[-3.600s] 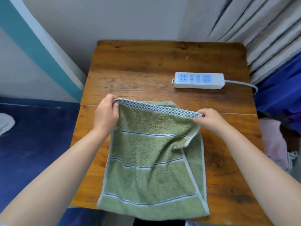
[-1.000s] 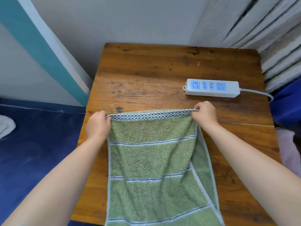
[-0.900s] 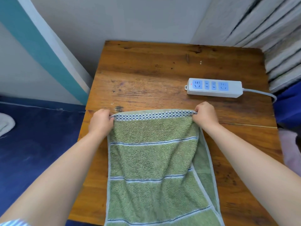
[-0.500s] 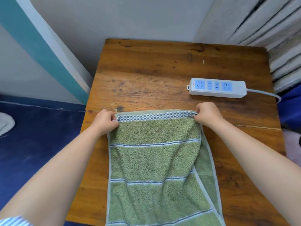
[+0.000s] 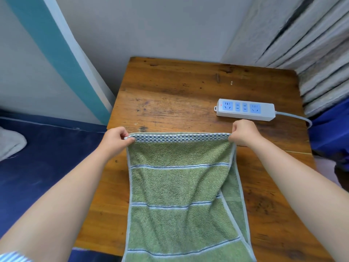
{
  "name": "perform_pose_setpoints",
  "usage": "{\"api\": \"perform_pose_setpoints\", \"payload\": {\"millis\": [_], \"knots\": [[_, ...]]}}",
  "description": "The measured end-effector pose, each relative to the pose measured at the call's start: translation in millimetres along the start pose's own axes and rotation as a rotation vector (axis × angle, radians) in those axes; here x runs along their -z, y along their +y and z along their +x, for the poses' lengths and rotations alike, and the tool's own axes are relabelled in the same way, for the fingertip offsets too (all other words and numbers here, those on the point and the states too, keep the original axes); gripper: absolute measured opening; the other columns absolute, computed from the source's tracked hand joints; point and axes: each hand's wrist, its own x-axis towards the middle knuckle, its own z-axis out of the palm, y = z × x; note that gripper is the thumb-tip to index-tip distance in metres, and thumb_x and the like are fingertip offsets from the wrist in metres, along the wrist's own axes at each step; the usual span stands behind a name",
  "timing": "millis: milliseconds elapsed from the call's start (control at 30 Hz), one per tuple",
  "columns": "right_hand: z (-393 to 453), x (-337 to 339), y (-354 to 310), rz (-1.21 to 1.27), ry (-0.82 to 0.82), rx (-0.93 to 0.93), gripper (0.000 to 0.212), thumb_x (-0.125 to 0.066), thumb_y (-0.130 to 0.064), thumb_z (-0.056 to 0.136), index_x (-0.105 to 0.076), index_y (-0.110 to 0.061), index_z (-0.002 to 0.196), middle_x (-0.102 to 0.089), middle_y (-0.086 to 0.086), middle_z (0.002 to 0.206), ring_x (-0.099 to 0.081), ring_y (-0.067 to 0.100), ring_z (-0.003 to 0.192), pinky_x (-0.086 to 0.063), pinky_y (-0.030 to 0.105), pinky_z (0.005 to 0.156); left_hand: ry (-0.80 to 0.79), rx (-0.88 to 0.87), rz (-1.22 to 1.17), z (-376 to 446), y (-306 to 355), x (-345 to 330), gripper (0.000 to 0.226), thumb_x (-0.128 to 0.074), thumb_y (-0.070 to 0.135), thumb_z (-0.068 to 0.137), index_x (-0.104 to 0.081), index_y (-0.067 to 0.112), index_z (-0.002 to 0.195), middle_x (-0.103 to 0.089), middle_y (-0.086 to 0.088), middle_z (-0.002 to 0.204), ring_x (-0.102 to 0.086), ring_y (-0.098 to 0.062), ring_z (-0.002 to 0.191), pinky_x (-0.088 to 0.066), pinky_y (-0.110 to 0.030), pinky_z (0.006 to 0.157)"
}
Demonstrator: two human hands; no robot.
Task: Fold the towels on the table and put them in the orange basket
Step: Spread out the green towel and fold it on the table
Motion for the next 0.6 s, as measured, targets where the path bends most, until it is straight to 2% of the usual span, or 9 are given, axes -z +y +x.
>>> {"api": "perform_pose_setpoints", "payload": {"millis": [100,167,233,267,333,367,433,500,600], "knots": [[-19.9,23.5,-11.0,-0.048,-0.054,-0.008,0.023,-0.052,0.001,0.074,-0.041,-0.012,0.059,-0.041,0.003,0.064,-0.041,0.018,0.061,-0.03,0.024,0.048,-0.01,-0.079,0.049,-15.4,10.9,20.6,0.034,-0.066,0.015,0.083,-0.04,0.017,0.06,-0.043,0.002,0.061,-0.039,-0.016,0.061,-0.031,-0.024,0.053],[-38.7,40.9,-23.0,-0.183,-0.125,-0.015,0.011,-0.048,-0.002,0.078,-0.048,-0.01,0.071,-0.047,0.004,0.073,-0.043,0.017,0.064,-0.031,0.023,0.046,-0.009,-0.148,0.093,-27.1,22.1,36.2,0.028,-0.063,0.016,0.085,-0.042,0.017,0.066,-0.044,0.003,0.064,-0.042,-0.018,0.066,-0.032,-0.022,0.053],[-59.0,56.1,-34.4,-0.317,-0.167,-0.008,0.015,-0.046,-0.004,0.08,-0.055,-0.008,0.091,-0.051,0.006,0.083,-0.047,0.018,0.07,-0.033,0.021,0.047,-0.023,-0.234,0.2,-42.1,36.8,52.7,0.006,-0.058,0.016,0.088,-0.052,0.014,0.088,-0.052,0.002,0.08,-0.051,-0.022,0.081,-0.039,-0.024,0.062],[-69.1,62.0,-39.7,-0.371,-0.171,-0.002,0.019,-0.044,-0.005,0.082,-0.056,-0.008,0.096,-0.053,0.007,0.084,-0.047,0.018,0.07,-0.033,0.021,0.047,-0.044,-0.274,0.306,-49.3,44.1,60.3,0.014,-0.053,0.015,0.091,-0.053,0.012,0.105,-0.053,-0.001,0.092,-0.054,-0.024,0.092,-0.042,-0.027,0.071],[-86.5,71.9,-48.1,-0.42,-0.087,0.041,0.022,-0.043,-0.009,0.084,-0.056,-0.006,0.102,-0.06,0.011,0.096,-0.053,0.02,0.076,-0.037,0.023,0.052,-0.093,-0.369,0.6,-61.5,57.5,76.6,0.027,-0.044,0.01,0.093,-0.051,0.011,0.119,-0.049,-0.006,0.107,-0.051,-0.026,0.104,-0.042,-0.031,0.08],[-96.2,78.1,-52.5,-0.404,-0.005,0.061,0.024,-0.045,-0.01,0.085,-0.056,-0.005,0.105,-0.061,0.012,0.104,-0.057,0.024,0.085,-0.039,0.024,0.057,-0.085,-0.415,0.745,-69.3,65.5,87.2,0.027,-0.042,0.007,0.092,-0.051,0.01,0.118,-0.046,-0.008,0.107,-0.049,-0.026,0.105,-0.042,-0.033,0.08],[-115.2,89.6,-58.4,-0.343,0.154,0.108,0.022,-0.049,-0.011,0.084,-0.06,-0.004,0.102,-0.063,0.014,0.107,-0.058,0.029,0.094,-0.041,0.026,0.064,-0.021,-0.457,0.939,-83.9,81.7,106.2,0.023,-0.039,0.003,0.09,-0.047,0.005,0.111,-0.044,-0.01,0.111,-0.046,-0.026,0.108,-0.043,-0.035,0.082],[-134.5,105.9,-63.7,-0.278,0.292,0.154,0.02,-0.051,-0.01,0.082,-0.065,-0.003,0.094,-0.065,0.016,0.104,-0.059,0.031,0.096,-0.045,0.028,0.069,0.102,-0.454,1.006,-100.0,99.1,126.8,0.021,-0.036,0.004,0.091,-0.045,0.004,0.11,-0.044,-0.012,0.115,-0.045,-0.026,0.111,-0.044,-0.036,0.085],[-157.1,137.1,-69.3,-0.19,0.45,0.209,0.021,-0.052,-0.006,0.08,-0.068,-0.003,0.093,-0.066,0.018,0.102,-0.06,0.032,0.099,-0.049,0.032,0.077,0.359,-0.399,0.827,-116.6,125.1,158.1,0.023,-0.032,0.003,0.091,-0.046,0.002,0.11,-0.046,-0.015,0.114,-0.047,-0.029,0.109,-0.042,-0.04,0.083]]}}
